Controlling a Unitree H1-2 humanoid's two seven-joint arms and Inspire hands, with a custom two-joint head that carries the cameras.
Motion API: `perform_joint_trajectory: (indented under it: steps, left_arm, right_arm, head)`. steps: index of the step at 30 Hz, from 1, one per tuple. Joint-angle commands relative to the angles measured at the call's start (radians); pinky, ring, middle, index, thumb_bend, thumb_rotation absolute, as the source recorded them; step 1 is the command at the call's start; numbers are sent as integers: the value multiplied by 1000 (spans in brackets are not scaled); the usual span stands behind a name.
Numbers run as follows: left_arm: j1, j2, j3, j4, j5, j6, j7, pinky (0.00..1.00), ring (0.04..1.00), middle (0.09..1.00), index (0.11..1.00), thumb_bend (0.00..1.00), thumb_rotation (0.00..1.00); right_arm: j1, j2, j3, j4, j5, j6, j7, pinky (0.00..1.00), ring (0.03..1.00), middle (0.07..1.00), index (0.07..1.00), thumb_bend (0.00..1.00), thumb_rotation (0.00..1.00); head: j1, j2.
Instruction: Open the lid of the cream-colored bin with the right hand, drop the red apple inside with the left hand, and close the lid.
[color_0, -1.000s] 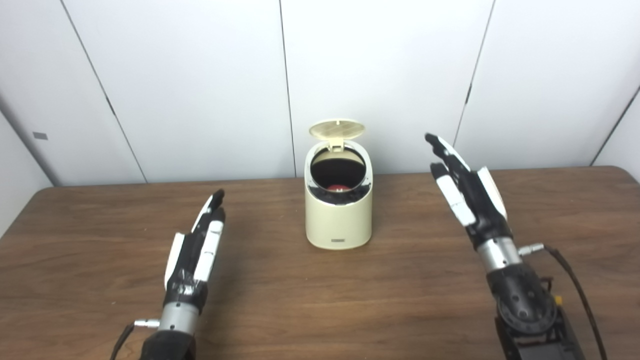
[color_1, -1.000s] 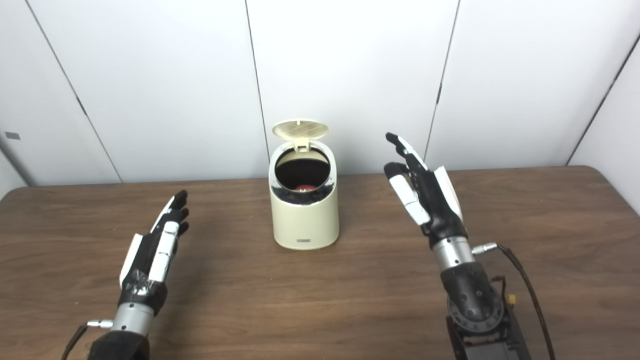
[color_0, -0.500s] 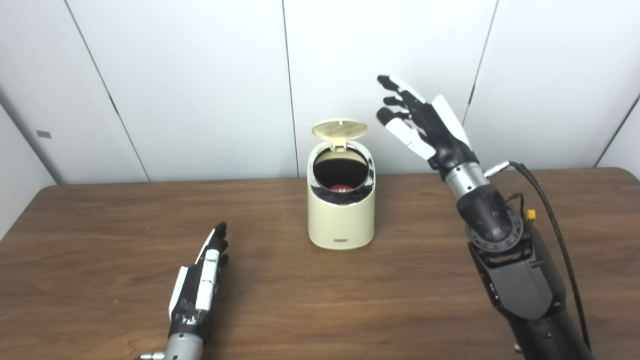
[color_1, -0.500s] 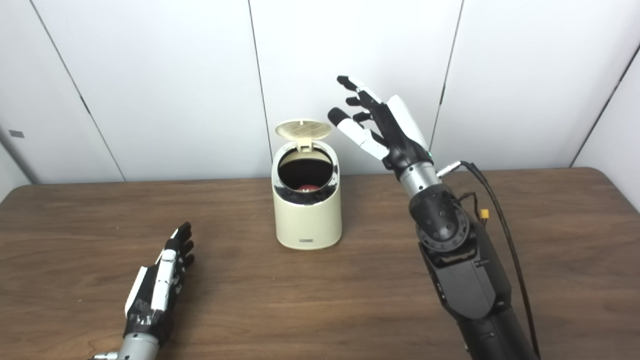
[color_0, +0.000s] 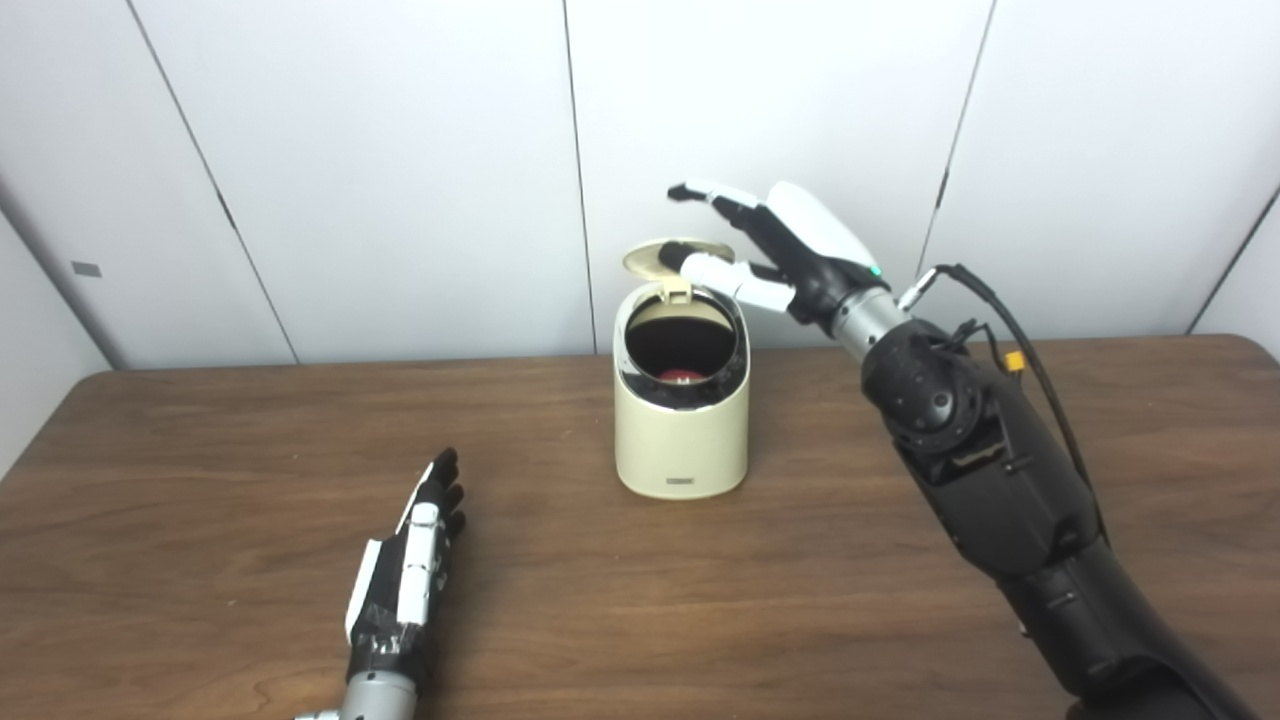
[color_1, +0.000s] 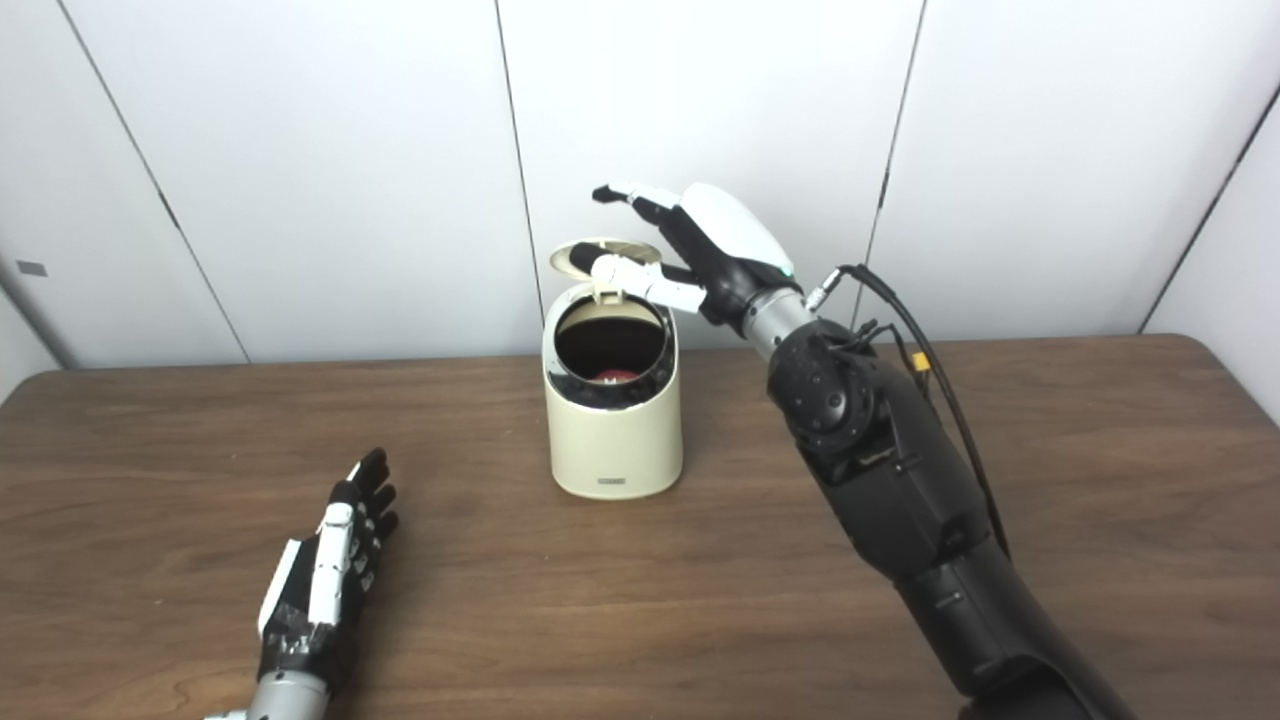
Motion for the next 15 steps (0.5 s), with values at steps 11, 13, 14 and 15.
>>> perform_joint_trajectory:
  steps: [11,13,14,15]
  left_arm:
    - [-25,-9,-1,-13,9,-23,9,993,989,1000,987,493,927]
    - [-25,-9,-3,-15,12,-20,9,992,989,1000,988,493,921]
    - [-24,-8,-4,-16,13,-19,9,995,988,1000,988,500,924]
    - [-24,-8,-5,-17,13,-18,9,997,991,1000,988,506,924]
  right_arm:
    - [-28,-53,-5,-62,-73,-55,-8,909,1000,950,722,488,1000]
    - [-21,-59,-6,-75,-81,-47,0,905,1000,951,721,479,1000]
    - [-15,-64,-7,-84,-84,-44,5,903,1000,950,723,479,1000]
    - [-11,-67,-9,-89,-86,-42,8,905,1000,950,725,473,1000]
  head:
    - [4,6]
    - [5,8]
    - [7,9]
    - [7,9]
